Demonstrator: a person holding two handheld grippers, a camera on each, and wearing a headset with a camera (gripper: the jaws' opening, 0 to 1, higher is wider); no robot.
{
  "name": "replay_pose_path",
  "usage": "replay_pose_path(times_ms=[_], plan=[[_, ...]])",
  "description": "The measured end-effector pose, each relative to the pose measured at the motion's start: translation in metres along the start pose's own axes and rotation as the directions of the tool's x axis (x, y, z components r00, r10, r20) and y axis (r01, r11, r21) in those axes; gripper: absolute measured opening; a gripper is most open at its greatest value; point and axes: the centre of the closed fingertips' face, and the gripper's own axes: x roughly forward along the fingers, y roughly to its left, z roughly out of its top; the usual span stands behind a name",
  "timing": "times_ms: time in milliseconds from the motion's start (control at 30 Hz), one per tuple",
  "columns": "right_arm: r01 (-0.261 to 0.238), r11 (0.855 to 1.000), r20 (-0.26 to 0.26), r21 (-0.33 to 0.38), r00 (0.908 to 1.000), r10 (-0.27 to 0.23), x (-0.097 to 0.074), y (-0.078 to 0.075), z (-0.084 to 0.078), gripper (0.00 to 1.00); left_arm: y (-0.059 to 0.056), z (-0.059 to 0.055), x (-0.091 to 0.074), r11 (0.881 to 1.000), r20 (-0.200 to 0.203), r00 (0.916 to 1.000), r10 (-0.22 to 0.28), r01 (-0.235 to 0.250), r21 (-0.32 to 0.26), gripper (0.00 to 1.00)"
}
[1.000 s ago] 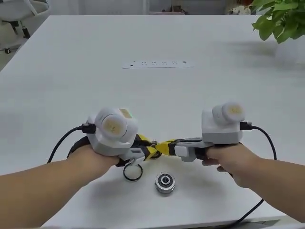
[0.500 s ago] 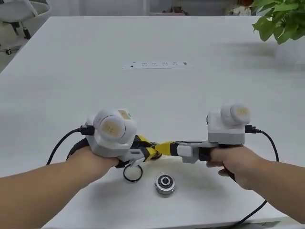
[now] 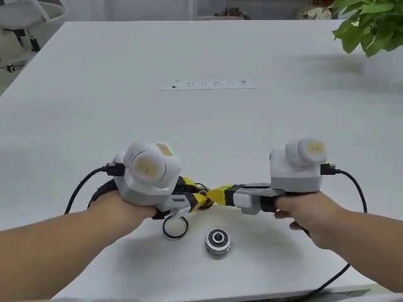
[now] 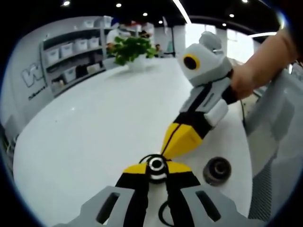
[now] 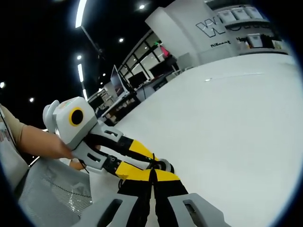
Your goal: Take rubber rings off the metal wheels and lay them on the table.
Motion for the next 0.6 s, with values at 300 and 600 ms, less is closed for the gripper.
replay_pose_path(times_ms=[300, 600], plan=[[-0.006, 1.0, 0.003, -0.009, 1.0, 0.006, 0.0, 0.001, 0.001, 0.0, 0.001, 0.004, -0.009, 1.0, 0.004, 0.9999, -0.009, 0.009, 0.014, 0.16], [-0.023, 1.0, 0.011, -0.011, 0.9997, 0.023, -0.001, 0.006, 0.004, 0.0, 0.0, 0.007, -0.024, 1.0, 0.021, 0.9996, -0.019, 0.019, 0.019, 0.23]])
